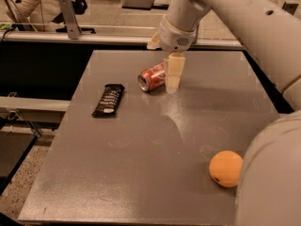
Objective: Place coke can upright
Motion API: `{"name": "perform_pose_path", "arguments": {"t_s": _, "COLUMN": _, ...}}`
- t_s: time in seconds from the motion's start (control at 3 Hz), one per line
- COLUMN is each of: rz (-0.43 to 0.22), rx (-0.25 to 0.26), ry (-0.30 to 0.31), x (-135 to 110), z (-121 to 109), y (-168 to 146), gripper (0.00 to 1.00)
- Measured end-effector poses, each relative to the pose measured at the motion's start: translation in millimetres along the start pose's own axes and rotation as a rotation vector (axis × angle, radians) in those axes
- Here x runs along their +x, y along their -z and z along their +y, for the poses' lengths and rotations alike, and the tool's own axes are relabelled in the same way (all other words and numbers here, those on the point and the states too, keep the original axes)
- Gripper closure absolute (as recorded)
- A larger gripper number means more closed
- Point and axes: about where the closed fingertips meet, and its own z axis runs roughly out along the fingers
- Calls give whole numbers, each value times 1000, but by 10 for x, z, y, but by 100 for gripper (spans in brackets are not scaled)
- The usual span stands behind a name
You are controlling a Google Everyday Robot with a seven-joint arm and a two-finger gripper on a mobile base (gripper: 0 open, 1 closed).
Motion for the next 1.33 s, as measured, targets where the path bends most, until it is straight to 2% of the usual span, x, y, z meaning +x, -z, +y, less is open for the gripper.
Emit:
{"name": "perform_pose_path", "arguments": {"t_s": 0.67, "rz": 76, "rx": -63, "ry": 100, "x": 2, "z": -106, "y": -281, "gripper": 0}}
{"name": "perform_pose_path", "arguments": {"t_s": 1.0, "rz": 93, "rx": -86, "ry": 139, "x": -38, "z": -113, "y": -363, "gripper": 0}}
{"name": "perform_pose_path", "arguments": {"t_s": 1.33, "rz": 107, "rx": -100, "ry": 169, "x": -71, "z": -111, "y": -414, "gripper": 18}}
